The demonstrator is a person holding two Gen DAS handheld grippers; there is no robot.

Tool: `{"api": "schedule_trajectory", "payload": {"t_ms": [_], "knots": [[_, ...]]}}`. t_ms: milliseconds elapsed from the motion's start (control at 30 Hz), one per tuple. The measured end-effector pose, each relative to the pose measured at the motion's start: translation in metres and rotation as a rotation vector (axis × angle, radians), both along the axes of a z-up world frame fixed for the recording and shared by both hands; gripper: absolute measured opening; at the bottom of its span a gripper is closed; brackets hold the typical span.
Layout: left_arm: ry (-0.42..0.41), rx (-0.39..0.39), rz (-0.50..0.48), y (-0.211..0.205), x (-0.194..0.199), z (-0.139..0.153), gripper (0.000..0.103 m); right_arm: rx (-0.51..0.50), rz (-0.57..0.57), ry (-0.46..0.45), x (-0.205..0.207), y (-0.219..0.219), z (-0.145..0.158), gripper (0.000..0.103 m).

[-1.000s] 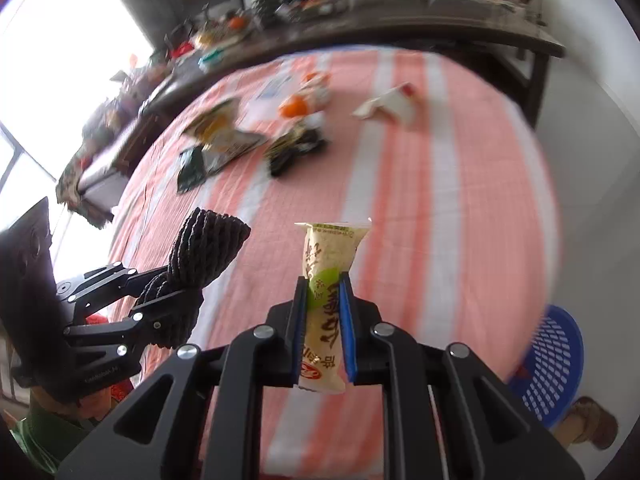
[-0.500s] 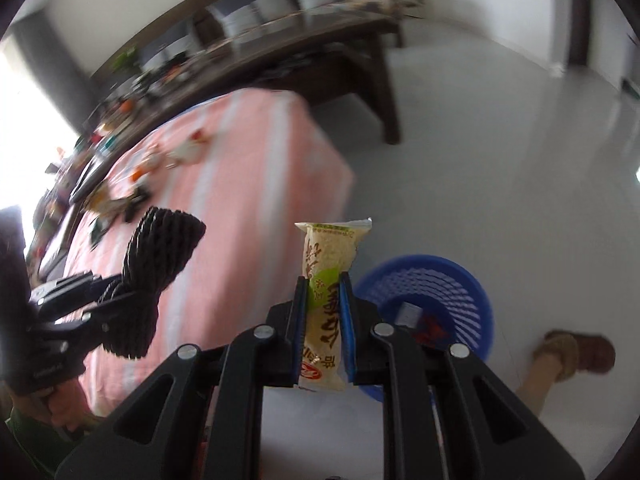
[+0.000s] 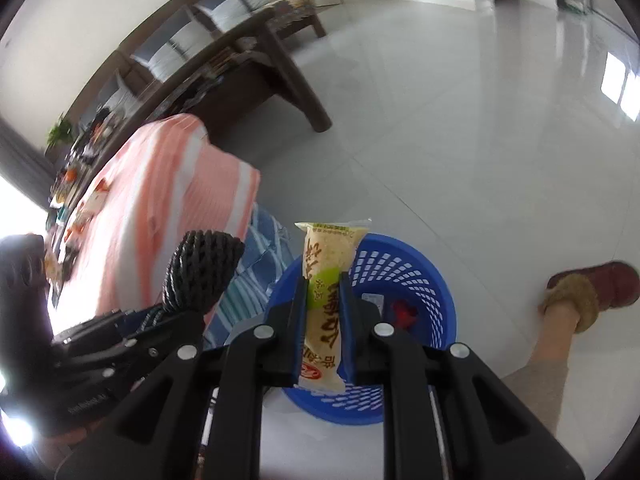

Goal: Collect trash
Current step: 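Carry the mesh nets and snack wrapper to the blue basket and release both, then move both tools back over the table toward the gold wrapper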

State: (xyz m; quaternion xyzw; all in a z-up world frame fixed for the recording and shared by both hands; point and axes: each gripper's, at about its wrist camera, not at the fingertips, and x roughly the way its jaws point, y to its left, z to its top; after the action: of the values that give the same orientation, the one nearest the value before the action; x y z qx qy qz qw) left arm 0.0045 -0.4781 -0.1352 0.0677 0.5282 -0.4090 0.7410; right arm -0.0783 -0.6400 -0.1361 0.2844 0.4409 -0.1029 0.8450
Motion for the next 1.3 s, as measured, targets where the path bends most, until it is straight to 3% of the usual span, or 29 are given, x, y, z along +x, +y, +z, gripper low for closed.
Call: {"api": "schedule_trajectory", "payload": {"t_ms": [100,167,200,233,267,367,433,500,600,633,800,1000,1133,1300], "knots": [[-0.002,0.027,0.001,-0.012,0.003,-0.015,0.037,0.034,-0.032,0.0,0.001,-0.014,-0.015,0.015],[-0.006,0.023,0.004,-0.016,0.007,-0.022,0.044,0.066,-0.052,-0.002,0.004,-0.021,-0.027,0.017],[-0.002,0.012,0.004,-0.02,0.009,-0.025,0.068,0.077,-0.056,-0.003,0.006,-0.023,-0.031,0.026],[-0.007,0.01,0.016,-0.023,0.011,-0.026,0.084,0.101,-0.062,-0.006,0.008,-0.027,-0.038,0.053],[-0.021,0.01,0.034,-0.027,0.011,-0.027,0.085,0.114,-0.075,-0.007,0.009,-0.03,-0.044,0.06],[-0.028,-0.006,0.053,-0.023,0.014,-0.019,0.085,0.106,-0.106,-0.012,0.007,-0.036,-0.05,0.06],[-0.069,-0.028,0.045,-0.013,0.009,-0.003,0.089,0.095,-0.113,-0.017,0.004,-0.035,-0.045,0.061],[-0.128,-0.043,0.039,0.005,0.0,0.018,0.091,0.065,-0.122,-0.019,0.001,-0.03,-0.037,0.072],[-0.181,-0.087,0.034,0.04,-0.019,0.051,0.095,-0.004,-0.129,-0.045,-0.008,-0.017,-0.014,0.077],[-0.199,-0.096,0.038,0.054,-0.025,0.06,0.097,-0.042,-0.128,-0.058,-0.014,-0.004,0.0,0.084],[-0.272,-0.112,0.075,0.145,-0.049,0.084,0.098,-0.162,-0.123,-0.119,-0.034,0.058,0.042,0.093],[-0.309,-0.077,0.225,0.263,-0.046,0.094,0.098,-0.213,-0.038,-0.165,-0.06,0.171,0.078,0.094],[-0.296,-0.116,0.341,0.321,-0.038,0.098,0.098,-0.291,0.089,-0.188,-0.056,0.229,0.105,0.095],[-0.305,-0.094,0.421,0.344,-0.032,0.092,0.098,-0.409,0.178,-0.251,-0.033,0.264,0.135,0.098]]}}
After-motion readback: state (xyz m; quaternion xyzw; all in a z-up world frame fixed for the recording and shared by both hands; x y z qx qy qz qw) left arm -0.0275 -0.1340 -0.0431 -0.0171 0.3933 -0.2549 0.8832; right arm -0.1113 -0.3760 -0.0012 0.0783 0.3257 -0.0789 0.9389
